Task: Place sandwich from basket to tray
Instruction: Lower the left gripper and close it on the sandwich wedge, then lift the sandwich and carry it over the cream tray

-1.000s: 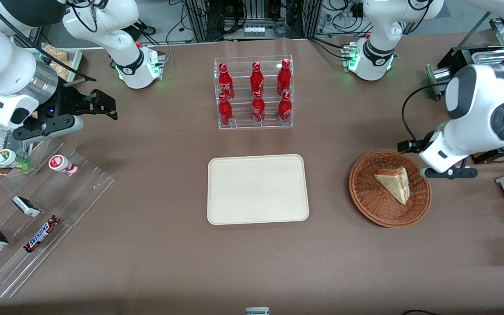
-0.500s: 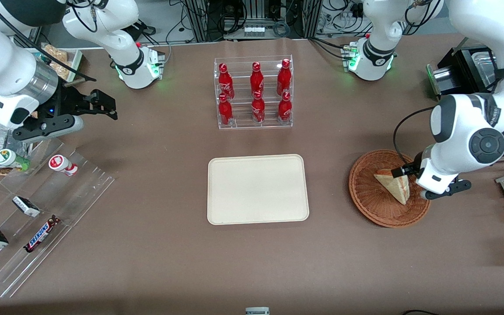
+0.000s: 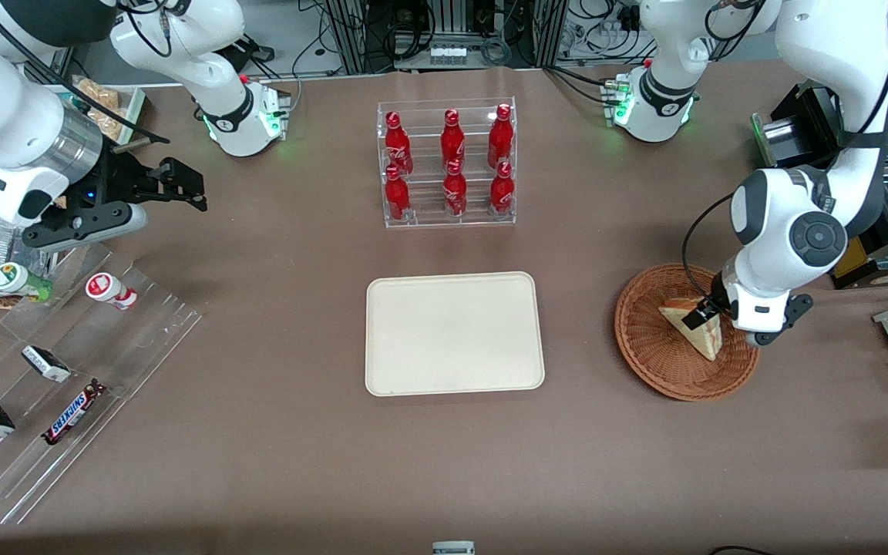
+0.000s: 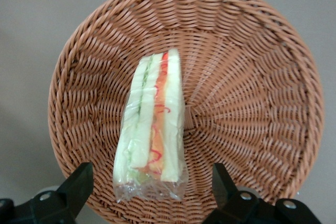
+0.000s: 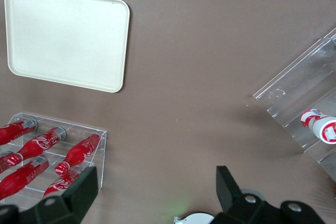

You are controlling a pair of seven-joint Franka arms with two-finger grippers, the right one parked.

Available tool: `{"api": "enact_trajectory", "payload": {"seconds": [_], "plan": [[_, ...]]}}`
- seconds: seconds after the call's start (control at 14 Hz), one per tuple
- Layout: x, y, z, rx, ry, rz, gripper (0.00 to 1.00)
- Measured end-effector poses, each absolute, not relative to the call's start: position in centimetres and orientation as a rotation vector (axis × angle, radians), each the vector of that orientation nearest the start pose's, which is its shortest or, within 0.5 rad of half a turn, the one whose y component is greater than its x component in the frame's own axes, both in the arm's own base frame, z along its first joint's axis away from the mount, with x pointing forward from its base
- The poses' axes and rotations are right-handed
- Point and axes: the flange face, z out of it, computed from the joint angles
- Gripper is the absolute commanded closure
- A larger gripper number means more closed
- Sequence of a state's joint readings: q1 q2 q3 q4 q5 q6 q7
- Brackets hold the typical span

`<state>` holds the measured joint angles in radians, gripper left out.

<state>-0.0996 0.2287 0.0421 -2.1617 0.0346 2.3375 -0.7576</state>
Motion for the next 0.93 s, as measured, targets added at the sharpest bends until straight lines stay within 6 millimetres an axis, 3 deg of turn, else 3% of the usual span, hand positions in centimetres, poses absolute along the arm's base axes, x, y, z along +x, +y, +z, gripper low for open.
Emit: {"api": "enact_trajectory", "payload": {"seconds": [0.07,0.14,0.21,0.29,0.36,0.5,0.71,0.93], "plan": [[55.3,-3.0,28.3,-2.908,-1.048,0.048,0.02],[55.1,-3.0,28.1,-2.903,-1.065,0.043,0.22],[55.0,-2.9,27.9,-2.898,-1.076,0.044,0.56],[54.9,-2.9,27.8,-2.892,-1.093,0.043,0.77],[54.9,-2.8,27.8,-2.885,-1.114,0.039,0.89],[55.0,-2.4,27.9,-2.872,-1.149,0.032,0.95],[55.2,-2.3,28.2,-2.870,-1.163,0.019,0.95],[56.3,-2.6,30.1,-2.877,-1.163,-0.001,0.95]]}}
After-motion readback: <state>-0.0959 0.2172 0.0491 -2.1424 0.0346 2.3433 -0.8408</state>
